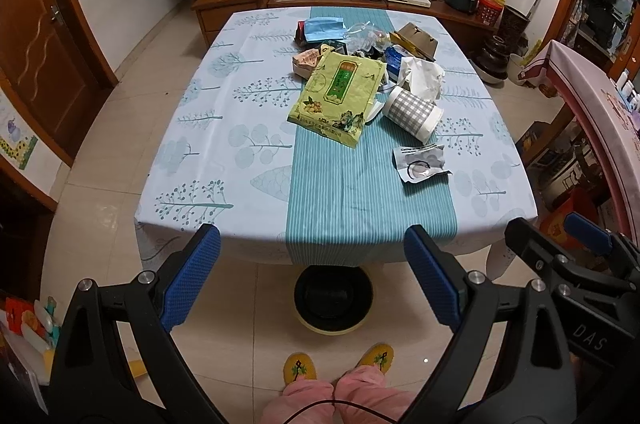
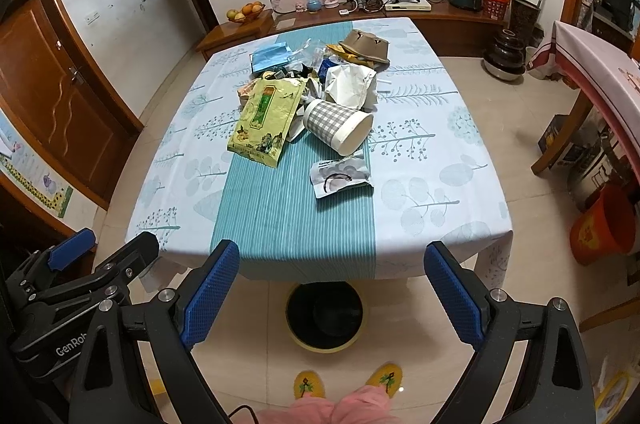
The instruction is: Collect trash
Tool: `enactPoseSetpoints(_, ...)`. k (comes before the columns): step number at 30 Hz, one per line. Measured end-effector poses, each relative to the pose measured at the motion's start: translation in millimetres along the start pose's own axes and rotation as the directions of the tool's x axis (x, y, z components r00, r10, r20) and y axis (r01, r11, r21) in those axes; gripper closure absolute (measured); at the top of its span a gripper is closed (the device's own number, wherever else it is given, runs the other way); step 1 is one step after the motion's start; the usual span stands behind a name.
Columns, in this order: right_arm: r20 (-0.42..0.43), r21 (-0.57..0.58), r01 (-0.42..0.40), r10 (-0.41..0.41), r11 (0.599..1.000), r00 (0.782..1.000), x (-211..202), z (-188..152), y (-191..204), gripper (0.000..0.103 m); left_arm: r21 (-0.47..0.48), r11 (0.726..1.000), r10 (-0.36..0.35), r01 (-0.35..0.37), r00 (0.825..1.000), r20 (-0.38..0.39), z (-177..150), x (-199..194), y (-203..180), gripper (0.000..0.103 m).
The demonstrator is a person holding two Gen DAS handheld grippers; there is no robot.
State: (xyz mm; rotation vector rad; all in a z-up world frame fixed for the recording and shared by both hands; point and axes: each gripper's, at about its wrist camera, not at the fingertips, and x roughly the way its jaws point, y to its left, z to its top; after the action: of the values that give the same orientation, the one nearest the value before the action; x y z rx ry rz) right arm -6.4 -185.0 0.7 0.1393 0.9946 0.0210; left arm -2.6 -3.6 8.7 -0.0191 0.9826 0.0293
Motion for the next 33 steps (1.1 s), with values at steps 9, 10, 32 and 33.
enactPoseSetpoints(9,0.001,-0.033,-0.033,0.033,0.999,0.999,0.0,7.6,-9.4,0.010,0.005,0.999,0.039,-0.039,0.999,-0.001,-0.5,-3.4,-12.0,0.015)
enactPoseSetpoints(10,0.001,-0.035,-0.039,0.039,0.999,0.999,0.0,8.9,-10.7,0.010,0.005,0.999,0.040,-0.040,0.999,-0.001,-0.4,-4.1,-15.3,0.016)
enactPoseSetpoints(32,-0.011,-0.059,-0.099,0.098,0.993,0.995,21.4,32.0,-20.9,0.011,-0.065,0.997,0.050,-0.050,0.999,-0.012,5.8,3.2,-32.0,0.016)
enactPoseSetpoints(33,-0.010,-0.057,-0.094,0.094,0.994,0.996,23.5,33.9,-19.3,0.011,-0.064,0.997,0.047,-0.047,0.999,-0.012,8.0,5.1,-30.8,0.016)
